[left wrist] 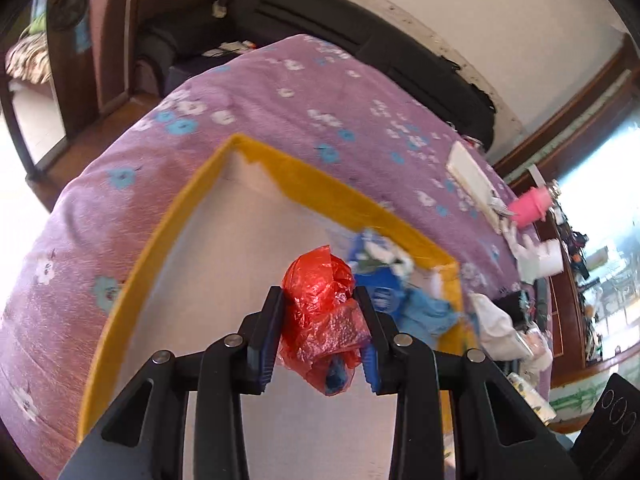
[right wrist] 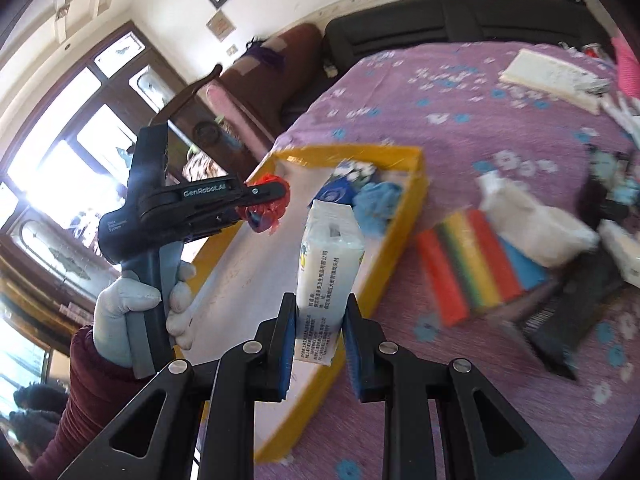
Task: Organize soft objects
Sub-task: 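Carry the red bag and lemon-print pack into the tray and open both tools, then grasp the white cloth with the left tool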
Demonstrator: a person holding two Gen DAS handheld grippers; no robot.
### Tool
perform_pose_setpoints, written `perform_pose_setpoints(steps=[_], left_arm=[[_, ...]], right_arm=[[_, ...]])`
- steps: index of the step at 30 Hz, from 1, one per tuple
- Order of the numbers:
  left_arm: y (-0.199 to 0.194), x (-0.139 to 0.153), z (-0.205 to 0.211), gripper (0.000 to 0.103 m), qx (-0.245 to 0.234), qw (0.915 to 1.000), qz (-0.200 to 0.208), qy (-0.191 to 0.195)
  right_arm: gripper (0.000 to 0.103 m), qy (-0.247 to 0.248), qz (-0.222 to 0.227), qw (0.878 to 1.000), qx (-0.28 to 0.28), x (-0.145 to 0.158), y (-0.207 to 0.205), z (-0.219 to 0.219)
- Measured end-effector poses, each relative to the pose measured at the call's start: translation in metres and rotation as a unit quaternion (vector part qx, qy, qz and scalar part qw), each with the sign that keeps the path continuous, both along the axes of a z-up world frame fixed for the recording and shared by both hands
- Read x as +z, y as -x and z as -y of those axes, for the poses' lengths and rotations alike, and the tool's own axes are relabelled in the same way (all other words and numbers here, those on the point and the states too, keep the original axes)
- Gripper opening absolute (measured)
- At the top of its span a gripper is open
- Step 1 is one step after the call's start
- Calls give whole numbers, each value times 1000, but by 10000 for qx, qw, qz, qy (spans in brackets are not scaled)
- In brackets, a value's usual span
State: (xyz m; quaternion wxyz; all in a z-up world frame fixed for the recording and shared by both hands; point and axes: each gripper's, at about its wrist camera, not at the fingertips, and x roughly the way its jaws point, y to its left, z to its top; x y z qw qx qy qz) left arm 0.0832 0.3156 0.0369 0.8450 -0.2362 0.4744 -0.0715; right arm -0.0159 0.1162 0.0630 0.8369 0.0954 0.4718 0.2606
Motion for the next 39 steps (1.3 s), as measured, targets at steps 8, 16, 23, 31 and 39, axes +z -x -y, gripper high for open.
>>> perform_pose_setpoints(steps=[8, 16, 23, 31, 39], left_arm=[[-12, -13, -21, 40, 299, 9995, -38, 77], [-3, 9, -16, 64, 293, 9987, 417, 18], [37, 47, -7, 74, 310, 9945, 994, -98], [79, 74, 54, 82, -454, 9883, 1376, -475], [86, 55, 148, 82, -1374, 9838, 1046, -480]], right_arm=[[25, -26, -532, 9984, 211, -28, -41, -38], [37, -201, -838, 9963, 68, -40, -70, -46], [46, -368, -474, 9980, -188, -10, -50, -5], [81, -68, 656, 9899, -1253, 42, 16, 109], [85, 146, 584, 9623, -2653, 18, 79, 242]])
